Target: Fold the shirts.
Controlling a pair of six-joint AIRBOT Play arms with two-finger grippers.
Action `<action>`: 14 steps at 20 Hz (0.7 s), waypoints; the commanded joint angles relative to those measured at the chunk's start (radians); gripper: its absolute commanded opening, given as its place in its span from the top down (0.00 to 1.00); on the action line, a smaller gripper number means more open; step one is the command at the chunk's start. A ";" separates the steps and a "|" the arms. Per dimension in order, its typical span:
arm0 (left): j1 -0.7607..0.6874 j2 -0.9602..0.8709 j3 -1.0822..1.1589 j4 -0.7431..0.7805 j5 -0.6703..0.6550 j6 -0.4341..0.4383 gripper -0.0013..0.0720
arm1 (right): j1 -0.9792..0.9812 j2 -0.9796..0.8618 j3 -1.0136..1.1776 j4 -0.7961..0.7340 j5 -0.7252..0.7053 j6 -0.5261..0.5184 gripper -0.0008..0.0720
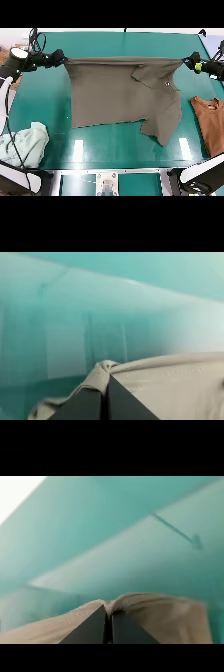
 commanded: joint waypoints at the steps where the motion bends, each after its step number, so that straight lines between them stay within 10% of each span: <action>1: 0.000 -0.001 0.003 0.091 -0.176 -0.071 0.95 | -0.018 -0.003 0.007 -0.230 0.154 0.074 0.96; 5: -0.014 -0.001 -0.019 0.261 -0.381 -0.196 0.95 | -0.022 -0.003 0.002 -0.418 0.334 0.095 0.97; 14: -0.122 -0.001 -0.197 0.295 -0.253 -0.218 0.95 | -0.006 -0.002 -0.075 -0.471 0.322 0.095 0.96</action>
